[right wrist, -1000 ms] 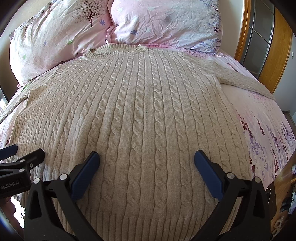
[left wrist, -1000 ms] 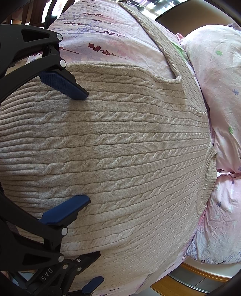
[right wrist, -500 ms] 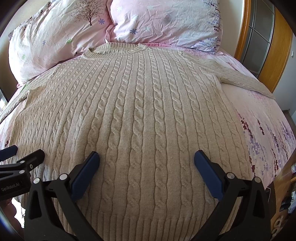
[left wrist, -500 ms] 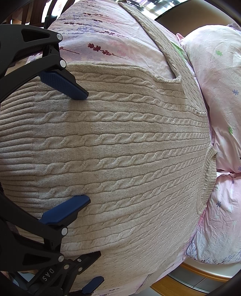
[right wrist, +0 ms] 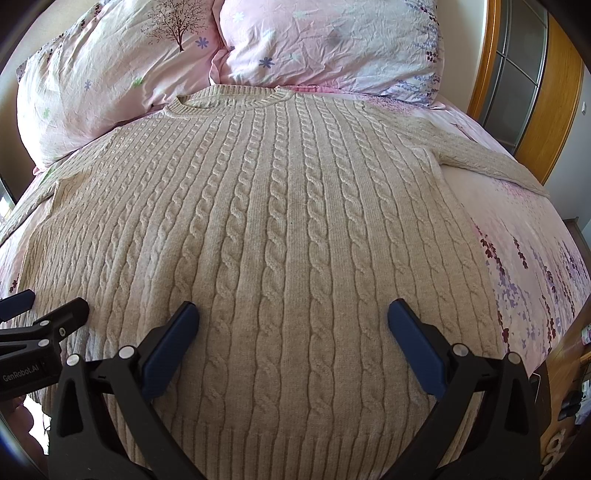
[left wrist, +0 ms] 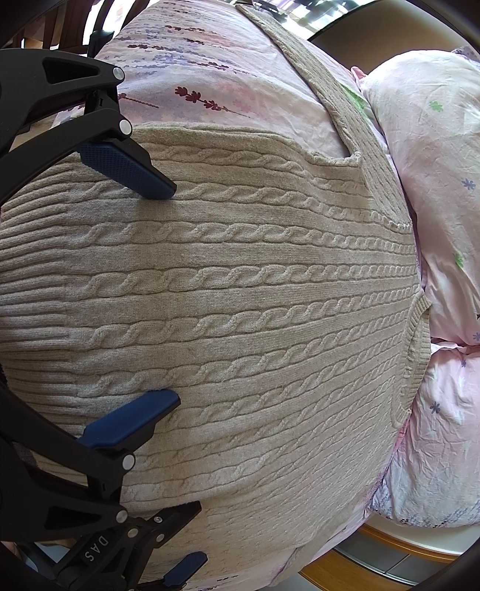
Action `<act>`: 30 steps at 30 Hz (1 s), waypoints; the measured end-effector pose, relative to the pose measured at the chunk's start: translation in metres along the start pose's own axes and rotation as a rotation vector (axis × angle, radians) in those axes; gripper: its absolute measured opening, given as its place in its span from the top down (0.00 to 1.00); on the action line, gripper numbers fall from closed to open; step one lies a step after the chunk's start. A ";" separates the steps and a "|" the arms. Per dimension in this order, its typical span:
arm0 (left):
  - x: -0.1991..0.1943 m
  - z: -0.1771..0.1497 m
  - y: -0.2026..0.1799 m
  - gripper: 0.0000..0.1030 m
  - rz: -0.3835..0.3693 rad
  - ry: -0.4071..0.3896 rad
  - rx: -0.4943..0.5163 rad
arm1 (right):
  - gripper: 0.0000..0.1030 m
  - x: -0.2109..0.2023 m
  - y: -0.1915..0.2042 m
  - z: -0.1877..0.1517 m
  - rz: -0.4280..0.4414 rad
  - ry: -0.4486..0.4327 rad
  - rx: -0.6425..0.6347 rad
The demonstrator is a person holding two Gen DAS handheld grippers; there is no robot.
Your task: Fold small clothes
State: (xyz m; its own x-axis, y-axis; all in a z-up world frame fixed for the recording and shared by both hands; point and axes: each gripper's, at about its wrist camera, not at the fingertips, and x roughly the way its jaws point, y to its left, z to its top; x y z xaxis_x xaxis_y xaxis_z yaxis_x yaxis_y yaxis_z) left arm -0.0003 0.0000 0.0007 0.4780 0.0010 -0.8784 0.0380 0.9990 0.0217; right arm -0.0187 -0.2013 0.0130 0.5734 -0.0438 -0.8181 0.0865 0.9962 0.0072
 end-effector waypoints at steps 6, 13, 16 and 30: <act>0.000 0.000 0.000 0.01 0.000 0.000 0.000 | 0.02 0.000 -0.001 0.001 0.001 0.002 0.000; 0.000 0.000 0.000 0.01 0.000 -0.001 0.001 | 0.02 -0.001 -0.004 -0.005 0.009 -0.053 -0.016; -0.001 -0.001 0.000 0.01 -0.002 -0.012 0.014 | 0.03 -0.006 -0.020 0.004 0.104 -0.060 -0.058; -0.027 0.037 0.106 0.01 -0.166 -0.344 -0.180 | 0.67 0.039 -0.411 0.098 -0.006 -0.124 0.978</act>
State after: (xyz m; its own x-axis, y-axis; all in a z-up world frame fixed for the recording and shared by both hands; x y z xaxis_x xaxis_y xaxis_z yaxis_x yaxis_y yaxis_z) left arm 0.0229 0.1046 0.0444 0.7446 -0.1450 -0.6516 -0.0004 0.9760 -0.2177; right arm 0.0475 -0.6199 0.0347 0.6473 -0.1114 -0.7540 0.6932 0.4974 0.5216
